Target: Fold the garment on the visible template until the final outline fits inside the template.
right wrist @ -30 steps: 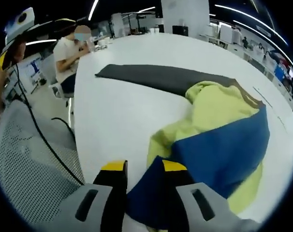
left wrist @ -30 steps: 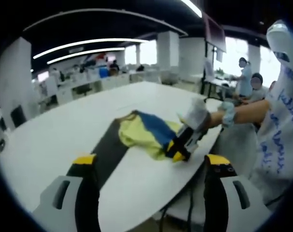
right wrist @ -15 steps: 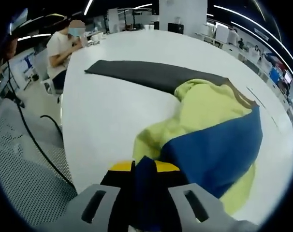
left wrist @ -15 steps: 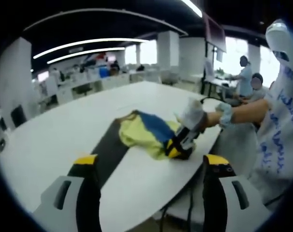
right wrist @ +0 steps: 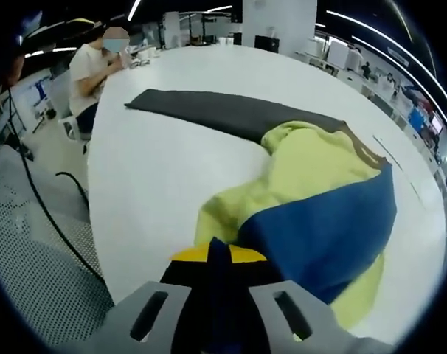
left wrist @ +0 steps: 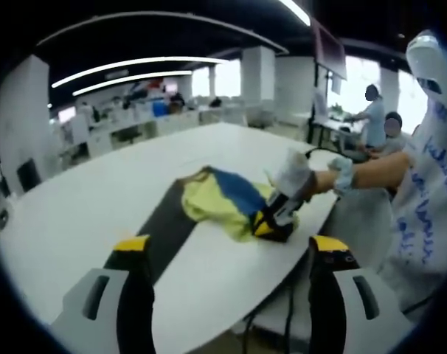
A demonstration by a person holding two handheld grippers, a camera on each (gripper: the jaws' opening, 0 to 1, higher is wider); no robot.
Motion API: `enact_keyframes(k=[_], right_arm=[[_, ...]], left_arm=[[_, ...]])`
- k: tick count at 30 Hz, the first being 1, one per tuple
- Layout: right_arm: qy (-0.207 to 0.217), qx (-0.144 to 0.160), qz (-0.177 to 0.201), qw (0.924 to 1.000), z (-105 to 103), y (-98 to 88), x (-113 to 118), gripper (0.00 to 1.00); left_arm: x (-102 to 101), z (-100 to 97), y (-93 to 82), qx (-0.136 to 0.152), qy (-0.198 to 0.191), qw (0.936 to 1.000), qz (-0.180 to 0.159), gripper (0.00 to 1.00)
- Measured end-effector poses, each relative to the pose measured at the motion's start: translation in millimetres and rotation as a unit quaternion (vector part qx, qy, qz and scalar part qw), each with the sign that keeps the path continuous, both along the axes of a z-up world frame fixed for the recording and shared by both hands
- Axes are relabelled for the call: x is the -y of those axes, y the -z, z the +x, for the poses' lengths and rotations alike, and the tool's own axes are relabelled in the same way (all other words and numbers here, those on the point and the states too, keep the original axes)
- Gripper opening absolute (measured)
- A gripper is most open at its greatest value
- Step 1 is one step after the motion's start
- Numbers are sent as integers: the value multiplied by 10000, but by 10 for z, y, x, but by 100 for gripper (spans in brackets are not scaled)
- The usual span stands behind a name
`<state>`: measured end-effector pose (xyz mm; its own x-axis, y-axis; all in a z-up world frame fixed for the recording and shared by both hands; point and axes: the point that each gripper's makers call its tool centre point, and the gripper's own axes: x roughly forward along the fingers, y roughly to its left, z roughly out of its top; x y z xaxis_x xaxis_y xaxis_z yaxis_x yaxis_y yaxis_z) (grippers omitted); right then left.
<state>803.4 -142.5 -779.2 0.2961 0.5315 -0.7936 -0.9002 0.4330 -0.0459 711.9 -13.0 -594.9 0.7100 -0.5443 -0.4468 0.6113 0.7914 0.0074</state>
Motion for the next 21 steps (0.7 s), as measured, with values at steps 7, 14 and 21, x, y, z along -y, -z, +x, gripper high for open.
enact_keyframes(k=[7,14,21], right_arm=[[20,11,47,10000,15,-7,3,3],[-11,161,275,9995,7,-173,-37,2],[-38,199,540,9983,-24,-333,-75,2]], left_arm=[[-10,-9,9,-17,-10,10000,3,82],[-36,5,-14,20,-69,10000,41,83],[-24,14,-22,26,-54,9999,81,86]])
